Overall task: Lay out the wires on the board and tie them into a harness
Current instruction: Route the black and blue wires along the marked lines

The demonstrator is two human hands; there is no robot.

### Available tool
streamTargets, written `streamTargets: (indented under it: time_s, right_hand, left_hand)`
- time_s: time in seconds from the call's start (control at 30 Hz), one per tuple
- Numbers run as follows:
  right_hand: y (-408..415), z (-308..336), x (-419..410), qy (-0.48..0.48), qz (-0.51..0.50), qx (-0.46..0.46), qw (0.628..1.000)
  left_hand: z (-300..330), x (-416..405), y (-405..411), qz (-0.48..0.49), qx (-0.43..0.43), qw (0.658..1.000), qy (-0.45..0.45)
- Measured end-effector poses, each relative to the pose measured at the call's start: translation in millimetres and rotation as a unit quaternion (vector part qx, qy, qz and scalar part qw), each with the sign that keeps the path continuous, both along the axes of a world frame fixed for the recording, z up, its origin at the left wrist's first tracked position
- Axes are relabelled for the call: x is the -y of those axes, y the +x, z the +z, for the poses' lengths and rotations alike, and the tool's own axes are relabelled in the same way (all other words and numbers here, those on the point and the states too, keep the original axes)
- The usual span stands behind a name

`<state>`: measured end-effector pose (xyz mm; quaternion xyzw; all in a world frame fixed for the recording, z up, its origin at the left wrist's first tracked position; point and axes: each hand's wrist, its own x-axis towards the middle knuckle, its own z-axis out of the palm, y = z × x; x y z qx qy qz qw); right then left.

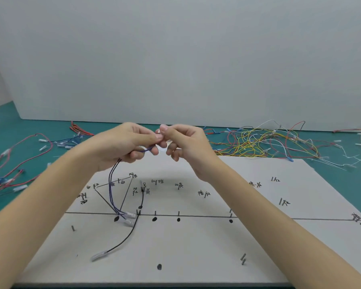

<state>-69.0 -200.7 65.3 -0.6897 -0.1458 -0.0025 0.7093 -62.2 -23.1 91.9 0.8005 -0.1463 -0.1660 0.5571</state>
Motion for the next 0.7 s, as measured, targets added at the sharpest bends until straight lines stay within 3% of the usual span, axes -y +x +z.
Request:
streamTargets:
  time_s: [0.13,0.2,0.27,0.33,0.4,0.5,0.7]
  right_hand:
    - [6,-6,6,0.050,0.002,-0.072,0.996]
    - [9,-9,17,-0.013,0.026,-0.097,0.995]
    - [8,-17,29,-0.207,0.028,-0.071,0.975]
    - [3,-28,36,-0.445,0.023,-0.031,0.895]
    - [-4,-41,40,-0.587,0.011,-0.007,0.810]
    - [-13,-53,37,-0.626,-0.016,0.045,0.778]
    - [-15,-59,24,-0.645,0.007,0.115,0.756]
  left_hand:
    - [-1,-15,-6,-0.033,-0.006,0.998,0.062]
    - [-5,-31,-5,-0.025,-0.009,0.997,0.077]
    - [-12,-50,0,0.011,-0.023,0.993,0.116]
    - [-22,-71,9,0.082,-0.019,0.970,0.229]
    - [-33,-92,15,0.140,0.003,0.907,0.397]
    - [-47,-111,14,0.130,-0.026,0.844,0.519]
    - [-66,-110,3,0.125,-0.004,0.849,0.513]
